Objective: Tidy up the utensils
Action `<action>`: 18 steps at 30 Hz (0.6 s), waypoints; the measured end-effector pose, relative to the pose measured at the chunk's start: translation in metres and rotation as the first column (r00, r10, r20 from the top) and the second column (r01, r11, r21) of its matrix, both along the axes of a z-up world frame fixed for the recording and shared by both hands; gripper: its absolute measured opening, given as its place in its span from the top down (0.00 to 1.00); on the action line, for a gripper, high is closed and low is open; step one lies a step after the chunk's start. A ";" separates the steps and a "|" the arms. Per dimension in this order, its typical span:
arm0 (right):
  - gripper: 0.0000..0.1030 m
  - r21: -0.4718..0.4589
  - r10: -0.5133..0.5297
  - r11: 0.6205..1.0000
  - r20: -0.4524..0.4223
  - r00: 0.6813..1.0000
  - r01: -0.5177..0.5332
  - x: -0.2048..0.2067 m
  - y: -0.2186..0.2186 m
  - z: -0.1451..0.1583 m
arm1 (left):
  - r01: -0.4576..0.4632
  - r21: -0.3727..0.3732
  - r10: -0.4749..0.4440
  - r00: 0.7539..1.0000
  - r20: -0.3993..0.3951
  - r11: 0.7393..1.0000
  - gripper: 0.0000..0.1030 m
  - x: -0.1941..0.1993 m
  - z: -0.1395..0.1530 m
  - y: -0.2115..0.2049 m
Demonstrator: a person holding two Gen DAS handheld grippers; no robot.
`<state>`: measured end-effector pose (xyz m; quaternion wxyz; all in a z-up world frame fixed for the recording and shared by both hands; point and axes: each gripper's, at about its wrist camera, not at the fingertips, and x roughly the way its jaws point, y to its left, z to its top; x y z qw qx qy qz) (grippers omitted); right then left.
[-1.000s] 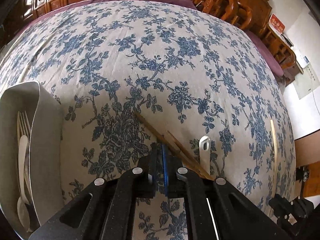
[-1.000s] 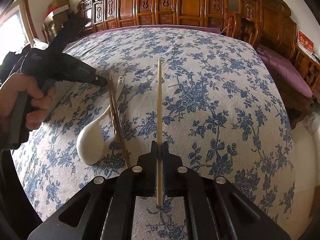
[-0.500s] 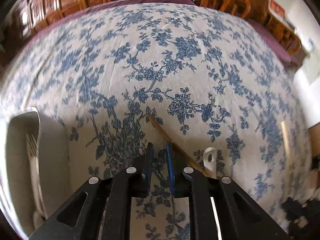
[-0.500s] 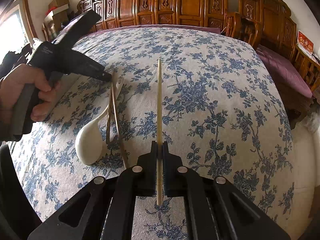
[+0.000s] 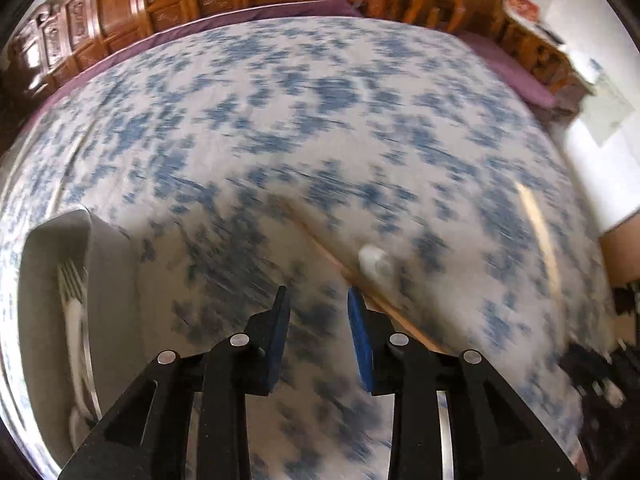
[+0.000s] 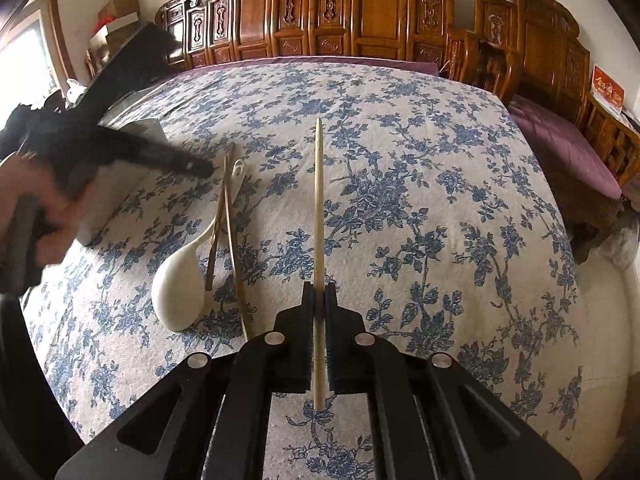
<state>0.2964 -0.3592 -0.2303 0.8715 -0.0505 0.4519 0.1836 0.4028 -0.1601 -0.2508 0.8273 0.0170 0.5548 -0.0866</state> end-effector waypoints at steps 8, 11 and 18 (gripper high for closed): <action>0.94 0.008 -0.020 1.000 0.000 1.000 0.020 0.001 -0.006 0.002 | 0.077 0.051 -0.075 0.996 -0.042 0.996 0.71 -0.025 -0.017 -0.044; 0.94 0.017 -0.022 1.000 0.002 1.000 0.021 0.000 -0.007 0.004 | 0.078 0.072 -0.074 0.996 -0.044 0.994 0.75 -0.026 -0.021 -0.042; 0.94 0.023 -0.011 1.000 0.012 1.000 0.011 -0.001 -0.003 0.007 | 0.047 0.040 -0.046 0.998 -0.041 0.998 0.93 -0.023 -0.021 -0.023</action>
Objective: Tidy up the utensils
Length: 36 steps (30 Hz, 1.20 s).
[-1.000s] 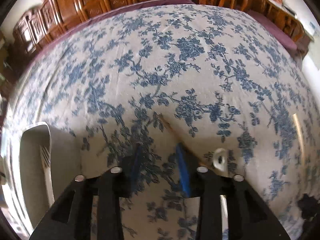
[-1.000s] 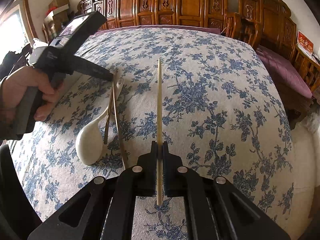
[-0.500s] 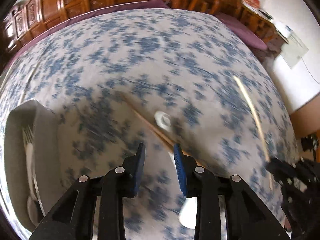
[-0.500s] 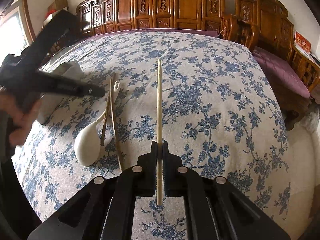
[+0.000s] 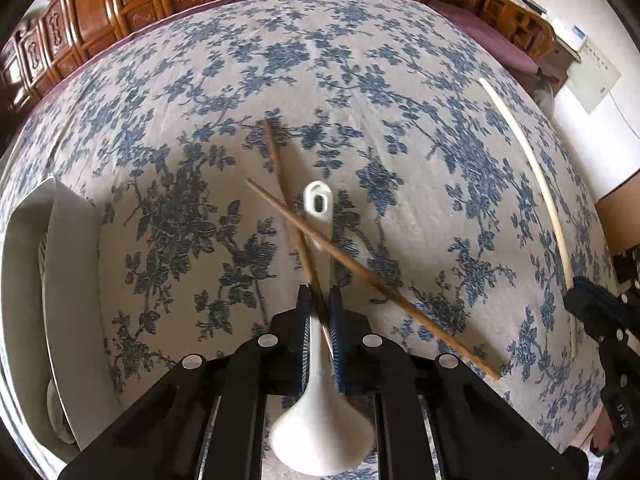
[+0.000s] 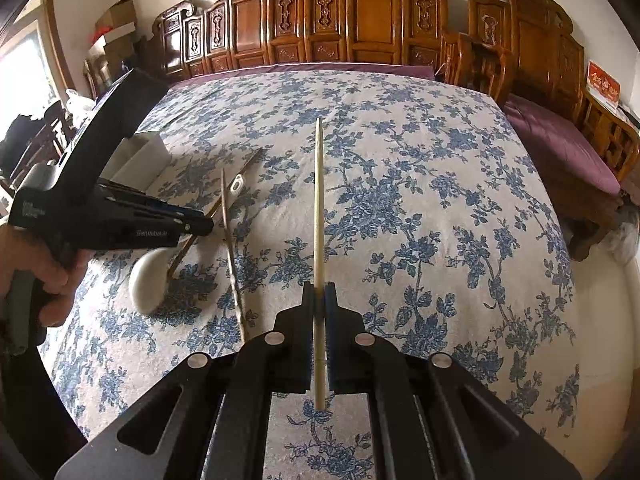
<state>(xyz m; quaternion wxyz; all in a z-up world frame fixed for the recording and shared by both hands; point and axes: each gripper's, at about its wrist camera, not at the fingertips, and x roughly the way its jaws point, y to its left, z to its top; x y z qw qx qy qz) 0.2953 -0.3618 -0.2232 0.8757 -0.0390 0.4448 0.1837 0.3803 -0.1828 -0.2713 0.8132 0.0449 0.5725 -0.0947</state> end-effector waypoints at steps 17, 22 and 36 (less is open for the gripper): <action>0.94 -0.022 0.021 1.000 -0.007 1.000 -0.021 -0.001 0.007 -0.005 | -0.040 -0.010 0.040 0.999 0.018 0.999 0.94 0.033 0.002 0.027; 0.94 -0.026 0.023 0.999 -0.013 1.000 -0.024 0.000 0.008 -0.010 | -0.058 -0.050 0.059 0.998 0.015 0.997 0.94 0.036 0.001 0.038; 0.94 -0.031 0.024 0.999 -0.017 1.000 -0.025 0.001 0.010 -0.012 | -0.054 -0.095 0.063 0.993 0.095 0.994 0.96 0.036 0.021 0.052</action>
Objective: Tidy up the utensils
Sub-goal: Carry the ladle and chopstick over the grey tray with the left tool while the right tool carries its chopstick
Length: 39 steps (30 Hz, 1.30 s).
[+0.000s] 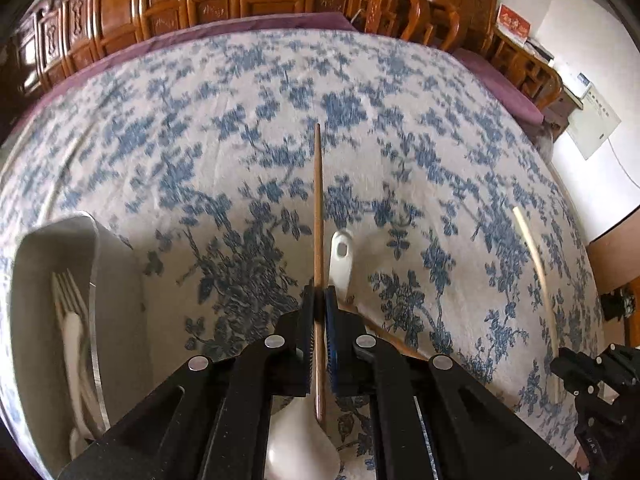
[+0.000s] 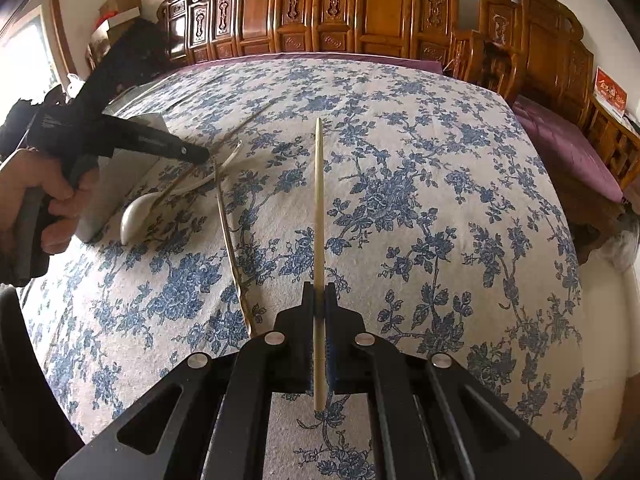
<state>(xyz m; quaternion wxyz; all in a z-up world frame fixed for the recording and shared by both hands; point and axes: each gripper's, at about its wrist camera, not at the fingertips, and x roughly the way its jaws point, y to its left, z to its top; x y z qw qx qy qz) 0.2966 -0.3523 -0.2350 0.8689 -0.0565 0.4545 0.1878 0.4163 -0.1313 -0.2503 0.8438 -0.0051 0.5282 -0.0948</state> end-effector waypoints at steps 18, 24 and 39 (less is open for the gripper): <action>0.94 0.027 0.063 0.998 0.075 0.995 -0.065 -0.006 0.069 0.051 | 0.018 -0.014 -0.016 0.988 0.157 1.000 0.96 -0.045 0.091 0.042; 0.94 0.078 0.097 0.992 0.088 0.991 -0.104 -0.002 0.119 0.066 | -0.010 0.041 0.005 0.994 0.113 0.999 0.96 -0.063 0.086 0.095; 0.94 0.124 0.167 0.977 0.070 0.983 -0.175 0.000 0.219 0.074 | -0.057 0.056 0.059 0.998 -0.033 0.997 0.96 -0.067 0.024 0.172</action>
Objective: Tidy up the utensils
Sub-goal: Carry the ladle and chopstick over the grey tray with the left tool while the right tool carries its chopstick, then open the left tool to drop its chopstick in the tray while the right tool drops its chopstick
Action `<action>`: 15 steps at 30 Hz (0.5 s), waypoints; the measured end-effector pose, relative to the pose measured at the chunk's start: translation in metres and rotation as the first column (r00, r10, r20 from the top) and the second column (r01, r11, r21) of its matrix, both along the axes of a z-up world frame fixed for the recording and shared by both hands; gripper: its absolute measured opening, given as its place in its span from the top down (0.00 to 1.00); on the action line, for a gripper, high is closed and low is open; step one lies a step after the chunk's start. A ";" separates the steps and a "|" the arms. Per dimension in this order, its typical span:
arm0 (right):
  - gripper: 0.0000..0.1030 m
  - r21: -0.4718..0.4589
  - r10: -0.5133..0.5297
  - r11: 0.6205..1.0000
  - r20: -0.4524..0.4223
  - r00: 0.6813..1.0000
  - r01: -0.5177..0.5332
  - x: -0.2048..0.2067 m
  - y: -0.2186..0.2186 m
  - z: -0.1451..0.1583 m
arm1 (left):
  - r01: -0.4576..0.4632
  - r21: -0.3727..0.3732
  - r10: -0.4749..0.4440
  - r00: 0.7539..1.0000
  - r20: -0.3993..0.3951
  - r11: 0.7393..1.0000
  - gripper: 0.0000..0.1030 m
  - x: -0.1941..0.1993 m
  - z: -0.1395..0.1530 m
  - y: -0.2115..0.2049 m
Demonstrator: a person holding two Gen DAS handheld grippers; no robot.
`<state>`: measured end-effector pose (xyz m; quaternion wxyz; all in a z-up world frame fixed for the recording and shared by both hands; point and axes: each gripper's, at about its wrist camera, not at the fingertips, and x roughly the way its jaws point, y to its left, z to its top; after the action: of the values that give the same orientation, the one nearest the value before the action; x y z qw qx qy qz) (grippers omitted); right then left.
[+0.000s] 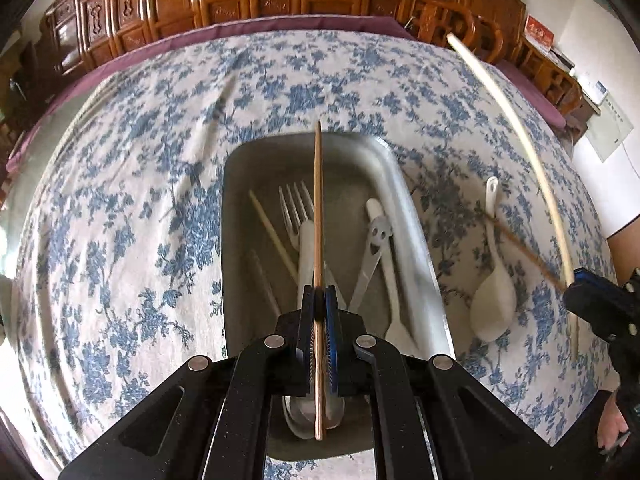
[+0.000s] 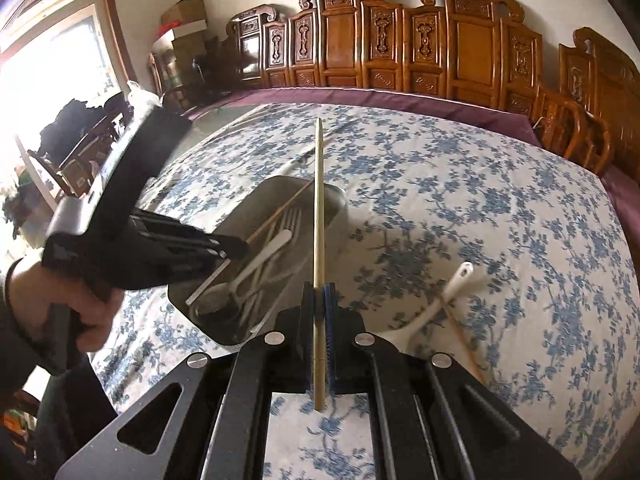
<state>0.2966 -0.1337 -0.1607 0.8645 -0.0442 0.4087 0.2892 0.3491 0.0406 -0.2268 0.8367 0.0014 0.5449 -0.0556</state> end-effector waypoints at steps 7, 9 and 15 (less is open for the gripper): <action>0.94 0.003 0.017 1.000 -0.012 1.000 -0.017 0.002 0.020 -0.001 | 0.021 -0.010 -0.021 1.000 0.006 1.000 0.96 -0.006 -0.001 0.006; 0.94 0.008 0.016 1.000 -0.023 1.000 -0.016 0.003 0.026 -0.003 | 0.015 -0.012 -0.015 1.000 0.014 1.000 0.95 -0.008 0.003 0.009; 0.94 0.011 0.014 1.000 -0.055 0.998 -0.014 0.008 0.052 -0.015 | -0.002 -0.033 0.004 0.998 0.062 0.999 0.85 -0.020 0.021 0.027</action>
<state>0.3048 -0.0821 -0.1754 0.8511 -0.0343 0.4304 0.2987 0.3289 0.0674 -0.2057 0.8532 -0.0112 0.5176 -0.0633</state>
